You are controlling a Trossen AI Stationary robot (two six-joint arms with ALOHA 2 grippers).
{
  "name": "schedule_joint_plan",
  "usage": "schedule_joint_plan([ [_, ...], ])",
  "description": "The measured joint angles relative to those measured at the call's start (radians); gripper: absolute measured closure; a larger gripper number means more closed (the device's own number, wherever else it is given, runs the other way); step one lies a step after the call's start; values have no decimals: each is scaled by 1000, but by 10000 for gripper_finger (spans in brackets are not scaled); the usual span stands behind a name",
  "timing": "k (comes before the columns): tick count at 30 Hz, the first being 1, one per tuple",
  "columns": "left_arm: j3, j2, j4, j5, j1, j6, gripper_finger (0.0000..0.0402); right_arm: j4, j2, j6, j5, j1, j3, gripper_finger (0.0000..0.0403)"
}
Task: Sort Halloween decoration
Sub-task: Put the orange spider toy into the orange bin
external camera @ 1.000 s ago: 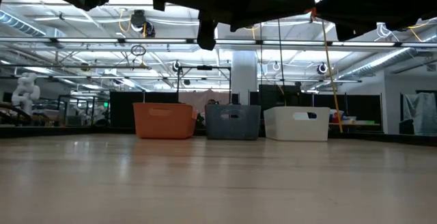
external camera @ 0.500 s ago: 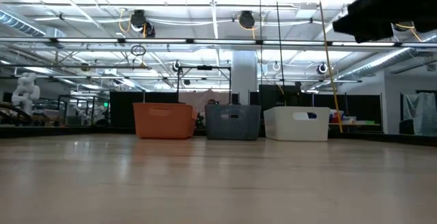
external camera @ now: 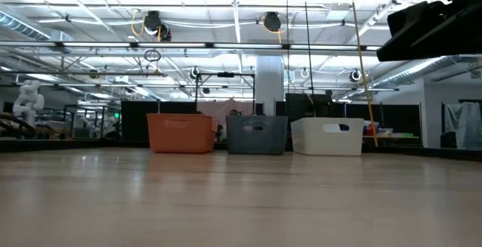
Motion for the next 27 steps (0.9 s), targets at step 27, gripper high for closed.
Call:
schedule_joint_plan([
  [27,0,-1,-8,-315,9,-775,401,8,1,-51,1,0,0,238],
])
